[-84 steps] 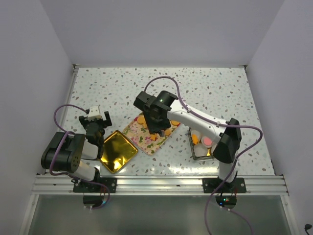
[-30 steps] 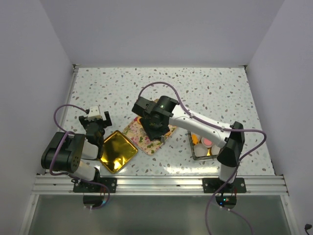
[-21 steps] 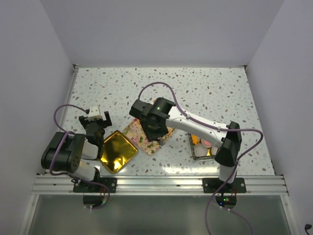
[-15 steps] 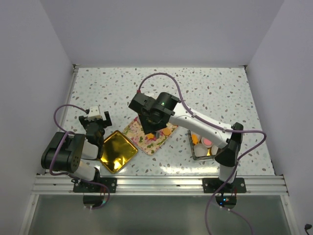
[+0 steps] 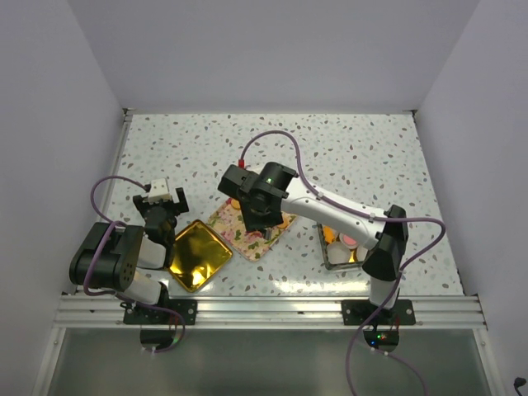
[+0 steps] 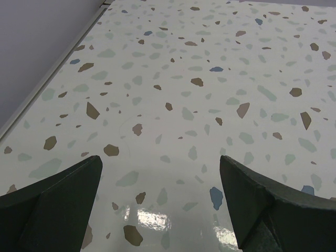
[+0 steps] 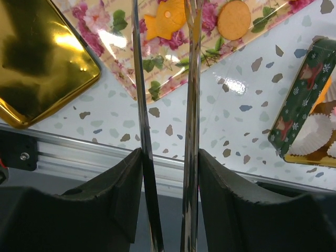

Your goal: Pack the cookies

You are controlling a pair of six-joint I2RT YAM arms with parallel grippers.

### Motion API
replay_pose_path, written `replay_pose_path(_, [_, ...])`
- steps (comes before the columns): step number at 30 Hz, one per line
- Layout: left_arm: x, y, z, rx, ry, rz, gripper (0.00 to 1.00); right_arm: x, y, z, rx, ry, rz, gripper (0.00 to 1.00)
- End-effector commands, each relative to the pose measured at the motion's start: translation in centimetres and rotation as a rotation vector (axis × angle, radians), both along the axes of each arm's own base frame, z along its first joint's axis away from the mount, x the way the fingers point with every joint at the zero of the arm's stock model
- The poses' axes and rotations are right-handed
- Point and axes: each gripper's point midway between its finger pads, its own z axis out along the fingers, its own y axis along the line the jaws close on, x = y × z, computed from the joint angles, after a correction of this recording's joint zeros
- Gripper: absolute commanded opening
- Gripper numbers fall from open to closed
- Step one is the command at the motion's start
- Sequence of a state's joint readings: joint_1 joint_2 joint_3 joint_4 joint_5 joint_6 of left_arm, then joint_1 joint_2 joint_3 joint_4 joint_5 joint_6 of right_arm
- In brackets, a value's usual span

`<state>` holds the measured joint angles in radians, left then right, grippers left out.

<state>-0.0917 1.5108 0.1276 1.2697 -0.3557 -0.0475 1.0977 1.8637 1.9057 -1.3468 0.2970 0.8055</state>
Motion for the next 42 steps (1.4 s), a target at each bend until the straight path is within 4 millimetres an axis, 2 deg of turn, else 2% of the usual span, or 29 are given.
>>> replay_pose_path(1, [1.1, 0.3, 3.7, 0.001, -0.143, 0.021, 1.0, -2.6, -5.3, 0.8, -0.168, 0.075, -0.052, 0.47])
replay_pose_path(6, [1.1, 0.3, 3.7, 0.002, -0.143, 0.021, 1.0, -2.9, -5.3, 0.1, -0.172, 0.086, -0.072, 0.48])
replay_pose_path(13, [1.1, 0.3, 3.7, 0.001, -0.143, 0.021, 1.0, -4.5, -5.2, -1.6, -0.199, 0.142, -0.082, 0.48])
replay_pose_path(22, [1.1, 0.3, 3.7, 0.002, -0.144, 0.021, 1.0, -6.7, -3.9, -2.2, -0.203, 0.15, -0.075, 0.48])
replay_pose_path(27, [1.1, 0.3, 3.7, 0.002, -0.143, 0.021, 1.0, -7.5, -4.3, -2.9, -0.216, 0.152, -0.091, 0.47])
replay_pose_path(33, [1.1, 0.3, 3.7, 0.001, -0.143, 0.021, 1.0, -7.0, -4.5, -3.5, -0.249, 0.131, -0.111, 0.47])
replay_pose_path(42, [1.1, 0.3, 3.7, 0.002, -0.143, 0.021, 1.0, -6.7, -2.6, -3.8, -0.206, 0.139, -0.116, 0.44])
